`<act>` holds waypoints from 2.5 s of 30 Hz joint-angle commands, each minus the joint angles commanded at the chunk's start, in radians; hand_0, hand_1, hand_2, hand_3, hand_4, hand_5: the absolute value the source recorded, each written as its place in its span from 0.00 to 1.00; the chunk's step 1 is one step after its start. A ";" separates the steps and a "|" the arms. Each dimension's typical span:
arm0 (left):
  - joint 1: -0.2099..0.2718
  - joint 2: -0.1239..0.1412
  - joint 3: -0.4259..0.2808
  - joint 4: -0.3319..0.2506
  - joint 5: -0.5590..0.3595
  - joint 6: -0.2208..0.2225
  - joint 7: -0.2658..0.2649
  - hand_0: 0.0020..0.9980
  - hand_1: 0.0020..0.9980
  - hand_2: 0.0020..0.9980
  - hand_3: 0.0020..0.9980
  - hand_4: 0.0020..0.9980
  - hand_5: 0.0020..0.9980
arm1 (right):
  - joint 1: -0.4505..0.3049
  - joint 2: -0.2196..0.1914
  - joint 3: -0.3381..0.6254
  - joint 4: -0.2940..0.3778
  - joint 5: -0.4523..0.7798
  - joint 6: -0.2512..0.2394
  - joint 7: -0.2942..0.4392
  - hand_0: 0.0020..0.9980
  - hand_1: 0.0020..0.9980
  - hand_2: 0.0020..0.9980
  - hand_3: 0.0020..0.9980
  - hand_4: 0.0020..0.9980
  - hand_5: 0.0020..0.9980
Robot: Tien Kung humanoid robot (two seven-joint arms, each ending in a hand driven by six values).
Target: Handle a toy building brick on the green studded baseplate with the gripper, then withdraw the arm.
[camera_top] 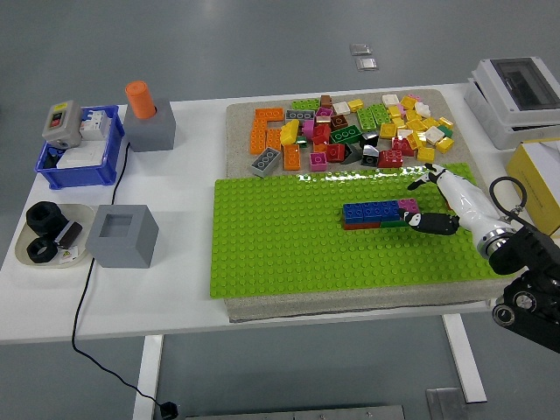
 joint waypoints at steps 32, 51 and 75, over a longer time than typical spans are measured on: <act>0.003 -0.002 0.006 0.000 -0.004 -0.001 -0.004 0.85 0.89 0.84 0.61 0.89 0.43 | -0.010 0.021 -0.038 -0.046 0.054 0.007 0.013 1.00 0.99 0.99 0.64 0.72 0.35; 0.012 -0.002 -0.001 0.000 -0.004 0.001 -0.003 0.85 0.89 0.84 0.61 0.89 0.43 | -0.014 -0.010 0.003 0.004 0.081 -0.004 0.039 1.00 0.99 0.98 0.66 0.72 0.34; 0.028 0.020 -0.027 -0.004 0.019 0.012 0.011 0.85 0.89 0.84 0.62 0.89 0.43 | 0.046 -0.193 0.089 -0.131 -0.006 0.001 -0.013 1.00 0.94 0.91 0.90 0.86 0.19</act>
